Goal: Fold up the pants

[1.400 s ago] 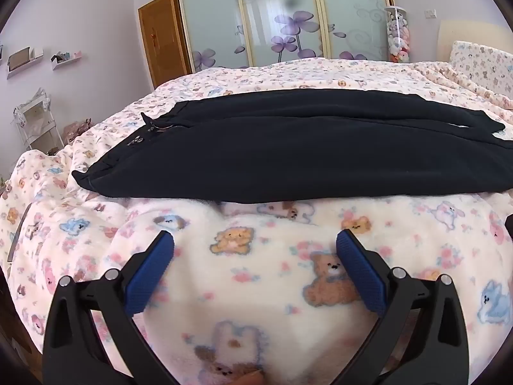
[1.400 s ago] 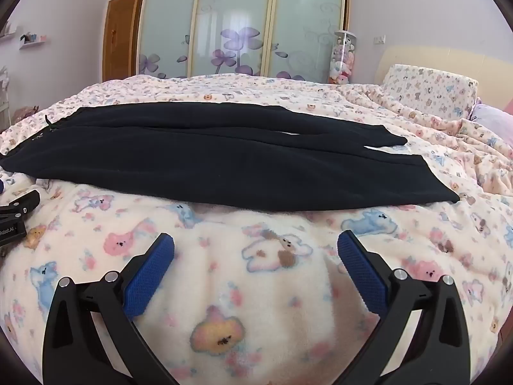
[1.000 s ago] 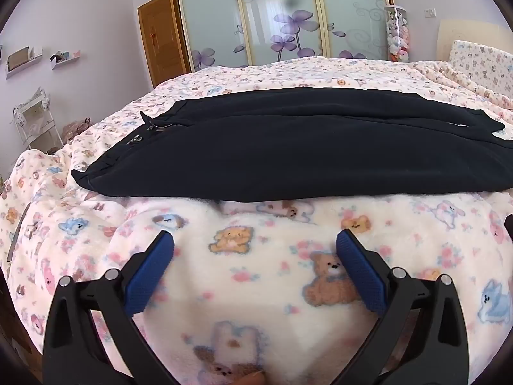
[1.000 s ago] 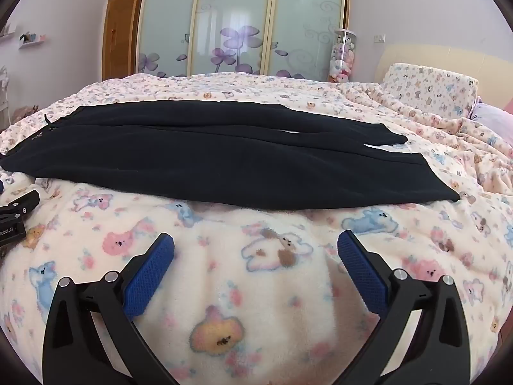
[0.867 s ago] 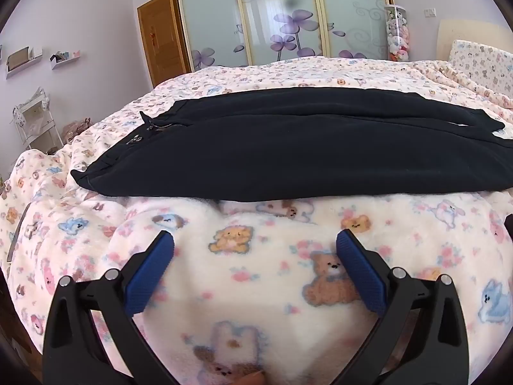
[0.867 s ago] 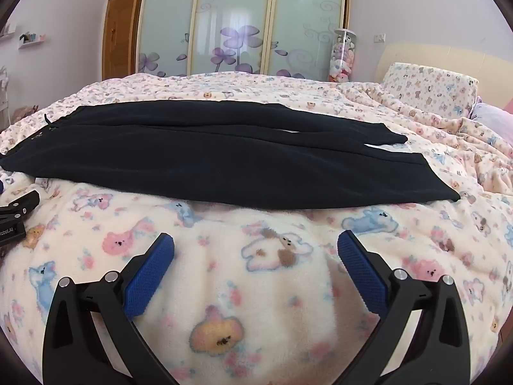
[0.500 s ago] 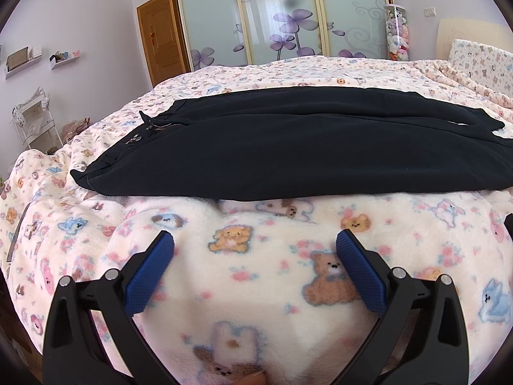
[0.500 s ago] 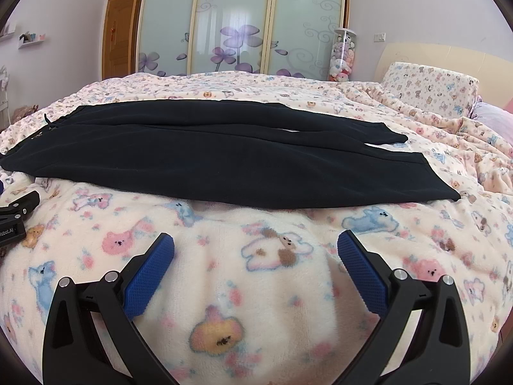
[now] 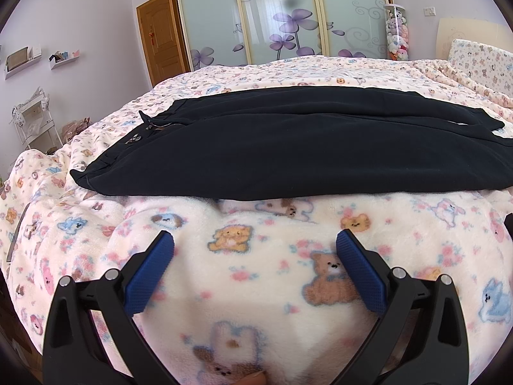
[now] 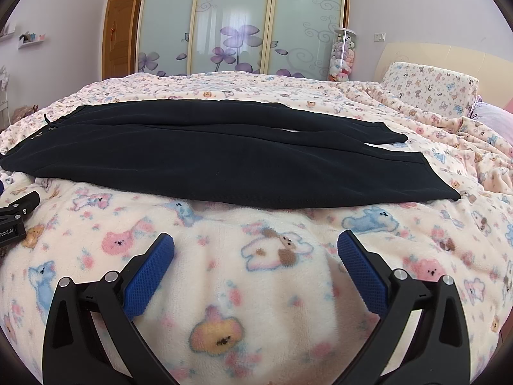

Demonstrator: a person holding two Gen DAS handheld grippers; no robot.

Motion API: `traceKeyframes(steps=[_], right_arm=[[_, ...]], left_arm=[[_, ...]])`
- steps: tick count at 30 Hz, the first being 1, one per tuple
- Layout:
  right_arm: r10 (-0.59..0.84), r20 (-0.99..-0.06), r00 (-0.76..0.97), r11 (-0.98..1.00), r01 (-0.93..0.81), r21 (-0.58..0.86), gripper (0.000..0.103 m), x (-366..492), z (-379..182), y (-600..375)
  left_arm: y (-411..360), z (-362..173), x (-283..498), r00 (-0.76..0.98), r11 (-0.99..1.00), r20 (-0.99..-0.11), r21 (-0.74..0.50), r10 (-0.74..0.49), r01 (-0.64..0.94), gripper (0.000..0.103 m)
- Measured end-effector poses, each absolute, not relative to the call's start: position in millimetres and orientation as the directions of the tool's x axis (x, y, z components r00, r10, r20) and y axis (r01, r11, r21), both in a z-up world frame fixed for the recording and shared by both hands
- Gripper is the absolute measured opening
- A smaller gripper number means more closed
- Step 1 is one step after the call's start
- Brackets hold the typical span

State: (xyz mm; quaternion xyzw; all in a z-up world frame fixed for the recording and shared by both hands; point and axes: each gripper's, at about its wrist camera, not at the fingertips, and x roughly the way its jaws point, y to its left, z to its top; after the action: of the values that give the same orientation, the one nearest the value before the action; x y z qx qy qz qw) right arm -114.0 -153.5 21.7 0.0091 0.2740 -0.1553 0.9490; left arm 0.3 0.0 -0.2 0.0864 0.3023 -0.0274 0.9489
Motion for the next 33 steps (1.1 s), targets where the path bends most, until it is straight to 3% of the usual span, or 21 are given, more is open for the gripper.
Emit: traceKeyframes(steps=[33], right_arm=[[-0.288, -0.528, 0.799, 0.952, 0.299, -0.067, 0.102, -113.8, 21.8, -154.2]], left_arm=[[0.0, -0.2, 0.4, 0.815, 0.984, -0.58, 0.147, 0.0, 0.105, 0.101]])
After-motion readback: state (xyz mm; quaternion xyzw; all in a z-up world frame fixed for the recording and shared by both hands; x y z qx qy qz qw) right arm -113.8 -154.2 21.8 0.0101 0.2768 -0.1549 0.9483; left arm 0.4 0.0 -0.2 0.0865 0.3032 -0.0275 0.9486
